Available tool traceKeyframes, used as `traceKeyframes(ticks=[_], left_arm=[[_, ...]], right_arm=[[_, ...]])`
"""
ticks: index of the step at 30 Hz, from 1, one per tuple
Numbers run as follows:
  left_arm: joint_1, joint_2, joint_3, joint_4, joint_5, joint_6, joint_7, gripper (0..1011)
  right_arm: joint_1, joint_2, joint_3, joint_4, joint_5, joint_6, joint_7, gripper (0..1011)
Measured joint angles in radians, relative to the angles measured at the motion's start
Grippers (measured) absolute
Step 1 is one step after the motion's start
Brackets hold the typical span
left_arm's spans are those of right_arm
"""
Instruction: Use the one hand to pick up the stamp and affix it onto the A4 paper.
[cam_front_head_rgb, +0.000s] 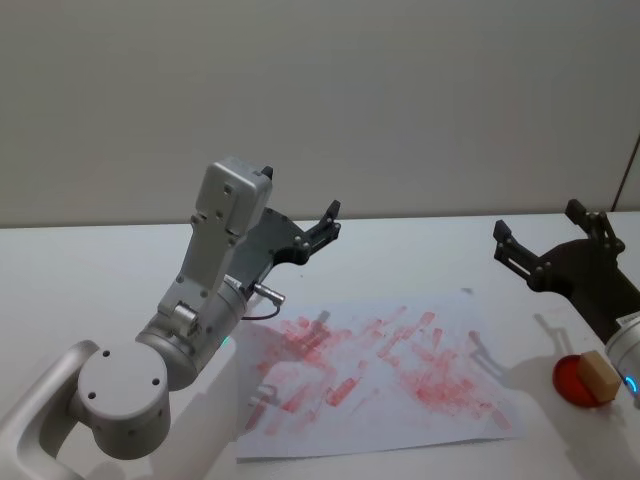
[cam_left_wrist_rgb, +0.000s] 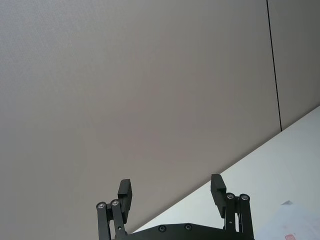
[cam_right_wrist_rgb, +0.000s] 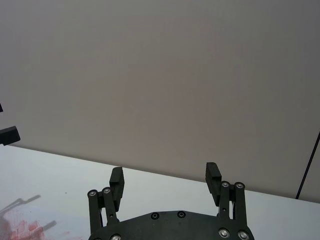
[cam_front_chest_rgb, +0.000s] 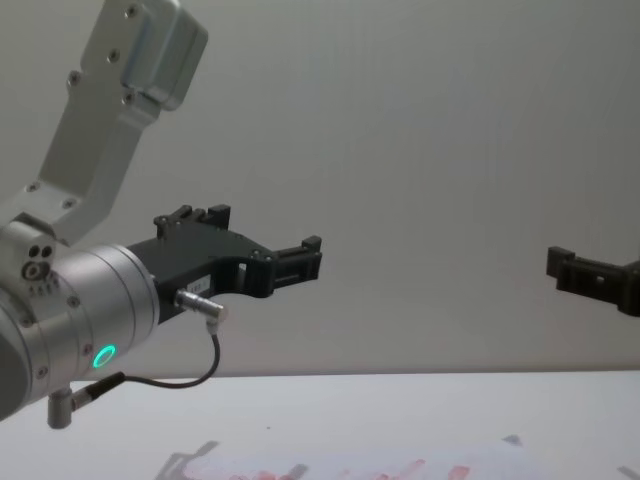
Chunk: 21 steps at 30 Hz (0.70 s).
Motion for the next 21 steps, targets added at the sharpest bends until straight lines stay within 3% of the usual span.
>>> traceKeyframes(ticks=[21], left_arm=[[0.000,0.000,0.000,0.000,0.000,0.000,0.000,1001]], right_arm=[[0.000,0.000,0.000,0.000,0.000,0.000,0.000,1001]])
